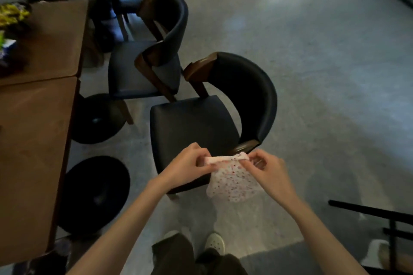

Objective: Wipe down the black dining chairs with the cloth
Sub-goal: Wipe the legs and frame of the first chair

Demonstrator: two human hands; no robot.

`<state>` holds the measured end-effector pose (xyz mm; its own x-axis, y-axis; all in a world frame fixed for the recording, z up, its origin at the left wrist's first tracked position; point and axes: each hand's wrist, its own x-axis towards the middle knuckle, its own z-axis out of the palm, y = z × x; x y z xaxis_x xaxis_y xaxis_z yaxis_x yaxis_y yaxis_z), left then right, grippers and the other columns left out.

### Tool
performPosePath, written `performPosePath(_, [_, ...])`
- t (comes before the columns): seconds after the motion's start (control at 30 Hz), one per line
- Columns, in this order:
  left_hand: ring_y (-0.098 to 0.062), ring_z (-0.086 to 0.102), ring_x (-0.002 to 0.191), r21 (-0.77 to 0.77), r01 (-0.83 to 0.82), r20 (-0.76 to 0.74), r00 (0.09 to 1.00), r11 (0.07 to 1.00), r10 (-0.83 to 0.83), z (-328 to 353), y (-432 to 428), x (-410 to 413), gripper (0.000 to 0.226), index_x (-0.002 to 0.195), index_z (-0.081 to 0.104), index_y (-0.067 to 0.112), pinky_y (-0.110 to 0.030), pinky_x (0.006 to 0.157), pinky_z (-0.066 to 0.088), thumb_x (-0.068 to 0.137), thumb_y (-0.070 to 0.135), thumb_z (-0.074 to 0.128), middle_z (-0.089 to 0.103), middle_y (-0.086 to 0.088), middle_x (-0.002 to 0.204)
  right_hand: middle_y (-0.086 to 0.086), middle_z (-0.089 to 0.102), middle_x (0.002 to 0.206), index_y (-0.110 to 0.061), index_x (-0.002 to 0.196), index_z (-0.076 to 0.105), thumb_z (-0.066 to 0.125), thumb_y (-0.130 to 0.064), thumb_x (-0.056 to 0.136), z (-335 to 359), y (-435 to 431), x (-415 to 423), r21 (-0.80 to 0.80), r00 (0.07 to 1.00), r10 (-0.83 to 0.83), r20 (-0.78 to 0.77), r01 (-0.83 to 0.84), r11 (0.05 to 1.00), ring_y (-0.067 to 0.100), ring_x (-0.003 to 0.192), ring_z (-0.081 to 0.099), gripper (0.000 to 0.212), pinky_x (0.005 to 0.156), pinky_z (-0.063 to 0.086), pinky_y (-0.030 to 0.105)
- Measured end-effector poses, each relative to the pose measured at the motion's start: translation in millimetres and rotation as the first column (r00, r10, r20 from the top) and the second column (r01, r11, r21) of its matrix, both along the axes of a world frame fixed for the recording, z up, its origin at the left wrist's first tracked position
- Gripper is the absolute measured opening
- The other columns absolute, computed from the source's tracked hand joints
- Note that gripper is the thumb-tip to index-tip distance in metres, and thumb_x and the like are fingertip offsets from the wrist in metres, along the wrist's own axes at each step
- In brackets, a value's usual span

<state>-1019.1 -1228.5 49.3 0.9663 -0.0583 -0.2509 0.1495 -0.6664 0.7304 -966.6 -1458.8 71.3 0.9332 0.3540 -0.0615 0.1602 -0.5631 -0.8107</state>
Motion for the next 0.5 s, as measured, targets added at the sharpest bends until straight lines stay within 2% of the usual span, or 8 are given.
performPosePath(0.07, [-0.005, 0.045, 0.097, -0.03, -0.014, 0.029, 0.999, 0.999, 0.015, 0, -9, 11, 0.018, 0.088, 0.061, 0.026, -0.019, 0.081, 0.041, 0.084, 0.042, 0.068, 0.046, 0.01, 0.107, -0.008, 0.064, 0.065, -0.024, 0.073, 0.066, 0.077, -0.027, 0.08, 2, -15, 11, -0.019, 0.999, -0.034, 0.013, 0.034, 0.999, 0.007, 0.066, 0.059, 0.013, 0.056, 0.041, 0.014])
performPosePath(0.13, [-0.006, 0.046, 0.106, -0.059, -0.023, 0.059, 0.998, 0.998, 0.027, 1, -18, 26, 0.013, 0.089, 0.059, 0.027, -0.018, 0.086, 0.039, 0.086, 0.037, 0.068, 0.049, 0.011, 0.114, -0.009, 0.064, 0.065, -0.023, 0.072, 0.067, 0.077, -0.029, 0.08, 1, -24, 22, -0.043, 0.997, -0.077, 0.027, 0.078, 0.996, 0.008, 0.063, 0.059, 0.014, 0.057, 0.041, 0.013])
performPosePath(0.23, [-0.013, 0.061, 0.086, -0.171, -0.095, 0.013, 0.995, 0.981, 0.099, 3, -31, 53, 0.008, 0.091, 0.06, 0.022, -0.03, 0.072, 0.048, 0.09, 0.027, 0.065, 0.064, 0.006, 0.093, -0.01, 0.062, 0.061, -0.024, 0.072, 0.065, 0.076, -0.03, 0.081, -2, -32, 44, -0.061, 0.99, -0.137, 0.018, 0.138, 0.989, 0.007, 0.059, 0.06, 0.015, 0.056, 0.041, 0.015])
performPosePath(0.3, [-0.017, 0.064, 0.08, -0.225, -0.153, -0.006, 0.988, 0.962, 0.155, -1, -36, 73, 0.005, 0.094, 0.062, 0.02, -0.035, 0.068, 0.051, 0.091, 0.023, 0.064, 0.067, 0.002, 0.087, -0.009, 0.061, 0.059, -0.026, 0.069, 0.062, 0.075, -0.032, 0.082, -3, -33, 63, -0.088, 0.986, -0.167, 0.008, 0.167, 0.982, 0.01, 0.058, 0.061, 0.019, 0.056, 0.044, 0.021])
performPosePath(0.37, [-0.014, 0.065, 0.082, -0.263, -0.196, -0.008, 0.98, 0.945, 0.201, -7, -37, 95, 0.004, 0.096, 0.064, 0.022, -0.034, 0.069, 0.052, 0.092, 0.021, 0.062, 0.068, 0.004, 0.088, -0.008, 0.06, 0.058, -0.029, 0.066, 0.059, 0.075, -0.032, 0.082, -4, -33, 86, -0.102, 0.982, -0.188, 0.011, 0.188, 0.977, 0.01, 0.058, 0.061, 0.023, 0.058, 0.045, 0.022])
performPosePath(0.43, [-0.008, 0.063, 0.086, -0.289, -0.226, -0.014, 0.973, 0.93, 0.232, -13, -37, 120, 0.006, 0.097, 0.064, 0.025, -0.028, 0.071, 0.052, 0.092, 0.023, 0.062, 0.067, 0.008, 0.091, -0.009, 0.059, 0.058, -0.028, 0.065, 0.058, 0.075, -0.03, 0.082, -3, -31, 112, -0.125, 0.981, -0.191, 0.036, 0.195, 0.973, 0.003, 0.056, 0.057, 0.024, 0.056, 0.041, 0.014])
performPosePath(0.5, [-0.008, 0.063, 0.088, -0.297, -0.249, -0.021, 0.967, 0.922, 0.255, -15, -38, 145, 0.007, 0.099, 0.064, 0.027, -0.025, 0.072, 0.051, 0.093, 0.024, 0.061, 0.066, 0.009, 0.092, -0.009, 0.056, 0.056, -0.022, 0.066, 0.059, 0.074, -0.03, 0.083, -2, -30, 140, -0.155, 0.981, -0.181, 0.066, 0.189, 0.97, -0.001, 0.054, 0.053, 0.024, 0.056, 0.039, 0.012])
